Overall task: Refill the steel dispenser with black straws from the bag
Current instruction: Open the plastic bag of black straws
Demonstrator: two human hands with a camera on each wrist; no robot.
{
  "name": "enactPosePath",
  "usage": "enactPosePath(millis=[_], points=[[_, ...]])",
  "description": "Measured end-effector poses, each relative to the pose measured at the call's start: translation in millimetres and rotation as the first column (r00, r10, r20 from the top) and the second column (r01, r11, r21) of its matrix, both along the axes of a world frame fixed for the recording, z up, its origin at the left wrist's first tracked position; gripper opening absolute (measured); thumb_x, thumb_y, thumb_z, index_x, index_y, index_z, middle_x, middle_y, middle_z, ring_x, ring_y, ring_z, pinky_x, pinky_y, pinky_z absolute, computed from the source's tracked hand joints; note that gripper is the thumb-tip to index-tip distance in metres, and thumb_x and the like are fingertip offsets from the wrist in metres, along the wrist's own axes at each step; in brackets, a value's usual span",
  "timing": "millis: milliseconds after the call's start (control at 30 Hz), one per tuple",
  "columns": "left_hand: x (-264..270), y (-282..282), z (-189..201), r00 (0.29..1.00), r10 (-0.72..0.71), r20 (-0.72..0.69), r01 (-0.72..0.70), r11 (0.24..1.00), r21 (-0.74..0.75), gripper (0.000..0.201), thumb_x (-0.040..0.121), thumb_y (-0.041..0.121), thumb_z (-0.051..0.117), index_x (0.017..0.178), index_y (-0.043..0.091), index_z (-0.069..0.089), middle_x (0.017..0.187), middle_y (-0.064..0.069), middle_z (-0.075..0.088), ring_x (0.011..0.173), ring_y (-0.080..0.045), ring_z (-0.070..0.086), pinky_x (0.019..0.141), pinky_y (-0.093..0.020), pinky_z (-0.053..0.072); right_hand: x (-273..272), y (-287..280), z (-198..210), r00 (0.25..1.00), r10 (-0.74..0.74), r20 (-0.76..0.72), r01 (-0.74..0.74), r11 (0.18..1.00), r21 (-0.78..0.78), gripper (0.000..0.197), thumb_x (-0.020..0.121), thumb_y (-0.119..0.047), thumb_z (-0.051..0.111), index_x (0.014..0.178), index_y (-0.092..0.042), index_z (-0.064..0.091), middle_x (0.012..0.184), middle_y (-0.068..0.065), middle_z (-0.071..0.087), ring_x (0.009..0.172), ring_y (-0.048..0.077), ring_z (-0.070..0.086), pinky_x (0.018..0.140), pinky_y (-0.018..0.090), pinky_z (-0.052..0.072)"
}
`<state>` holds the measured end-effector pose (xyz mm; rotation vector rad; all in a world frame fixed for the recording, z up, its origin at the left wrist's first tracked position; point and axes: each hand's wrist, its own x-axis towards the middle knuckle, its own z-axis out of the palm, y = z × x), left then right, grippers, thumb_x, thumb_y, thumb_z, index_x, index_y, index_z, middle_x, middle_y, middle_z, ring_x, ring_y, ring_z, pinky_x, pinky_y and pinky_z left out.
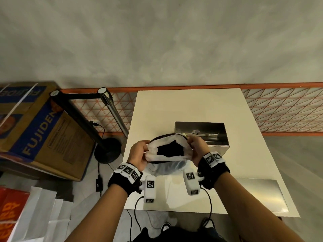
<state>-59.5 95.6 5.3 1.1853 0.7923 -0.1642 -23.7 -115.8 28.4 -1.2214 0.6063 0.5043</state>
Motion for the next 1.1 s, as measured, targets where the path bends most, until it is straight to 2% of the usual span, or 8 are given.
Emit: enactPosePath(millis=[167, 267, 400, 500, 633, 867, 967, 1100], points=[[0.7, 0.0, -7.4, 0.951, -0.301, 0.067, 0.288, 0.946, 0.150, 0.028, 0.088, 0.039, 0.068, 0.076, 0.016, 0.061, 0.066, -0.007, 0.043, 0.055, -0.020, 0.041, 0.052, -0.031, 0.023, -1.6, 6.8, -0.4, 0.899, 0.340, 0.278, -0.221, 0.897, -0.382, 0.017, 0.087, -0.016, 0.065, 0.072, -0.009, 0.069, 0.066, 0.003, 0.062, 0.069, 0.020, 0.057, 0.063, 0.030, 0.045], [-1.4, 3.3, -4.9, 0.939, -0.300, 0.166, 0.279, 0.950, 0.137, 0.036, 0.094, 0.038, 0.069, 0.078, 0.006, 0.069, 0.071, -0.009, 0.053, 0.056, -0.019, 0.049, 0.052, -0.025, 0.034, -3.1, 2.5, 6.3, 0.929, 0.258, 0.266, -0.241, 0.966, -0.097, 0.024, 0.094, -0.015, 0.060, 0.071, -0.008, 0.067, 0.061, 0.006, 0.061, 0.053, 0.018, 0.057, 0.050, 0.023, 0.044], [2.7, 13.2, -15.4, 0.978, -0.150, 0.142, 0.153, 0.988, -0.010, 0.062, 0.072, 0.057, 0.083, 0.099, 0.003, 0.068, 0.079, -0.007, 0.050, 0.058, -0.019, 0.044, 0.045, -0.023, 0.028, 0.4, -12.2, 0.5, 0.900, 0.378, 0.216, -0.407, 0.907, 0.108, 0.035, 0.098, -0.018, 0.055, 0.064, -0.014, 0.049, 0.052, 0.000, 0.023, 0.039, 0.009, 0.018, 0.039, 0.017, 0.014], [3.9, 9.2, -22.8, 0.993, -0.116, 0.010, 0.116, 0.993, -0.006, 0.047, 0.074, 0.053, 0.084, 0.087, 0.012, 0.065, 0.073, -0.008, 0.051, 0.054, -0.017, 0.047, 0.049, -0.027, 0.028, 4.8, -10.9, -20.4, 0.907, 0.387, 0.169, -0.341, 0.907, -0.246, 0.025, 0.090, -0.016, 0.067, 0.067, -0.014, 0.055, 0.059, 0.006, 0.048, 0.051, 0.019, 0.046, 0.049, 0.027, 0.041], [3.0, 0.3, -28.7, 0.997, -0.073, -0.011, 0.074, 0.995, 0.070, 0.026, 0.100, 0.029, 0.065, 0.087, 0.007, 0.070, 0.079, -0.009, 0.071, 0.069, -0.021, 0.068, 0.069, -0.034, 0.054, 12.7, -4.7, -23.7, 0.828, 0.537, 0.163, -0.311, 0.681, -0.663, 0.008, 0.082, -0.030, 0.068, 0.078, -0.024, 0.068, 0.075, 0.000, 0.066, 0.077, 0.023, 0.062, 0.072, 0.035, 0.048], [5.4, -3.1, -37.5, 0.979, -0.202, 0.028, 0.196, 0.971, 0.134, 0.032, 0.102, 0.038, 0.060, 0.099, 0.006, 0.066, 0.083, -0.014, 0.057, 0.054, -0.017, 0.059, 0.054, -0.029, 0.035, 16.1, -2.8, -26.8, 0.788, 0.614, -0.039, -0.358, 0.406, -0.841, 0.043, 0.091, -0.042, 0.050, 0.114, -0.009, 0.064, 0.107, 0.017, 0.067, 0.099, 0.035, 0.063, 0.076, 0.031, 0.047], [5.6, -6.0, -33.9, 0.926, -0.378, 0.015, 0.358, 0.888, 0.290, 0.045, 0.095, 0.061, 0.060, 0.099, 0.018, 0.074, 0.070, -0.001, 0.060, 0.049, -0.013, 0.052, 0.049, -0.022, 0.037, 21.8, -2.3, -31.4, 0.818, 0.571, -0.073, -0.409, 0.486, -0.772, 0.043, 0.093, -0.038, 0.050, 0.120, -0.007, 0.061, 0.113, 0.018, 0.066, 0.105, 0.034, 0.062, 0.079, 0.030, 0.045], [4.5, -6.0, -31.6, 0.850, -0.521, 0.076, 0.463, 0.809, 0.361, 0.057, 0.074, 0.073, 0.073, 0.105, 0.026, 0.079, 0.105, 0.001, 0.078, 0.103, -0.020, 0.072, 0.097, -0.043, 0.054, 27.1, -4.6, -35.5, 0.869, 0.494, -0.032, -0.422, 0.707, -0.567, 0.031, 0.091, -0.031, 0.057, 0.097, -0.003, 0.068, 0.094, 0.013, 0.067, 0.085, 0.027, 0.063, 0.071, 0.032, 0.048]])
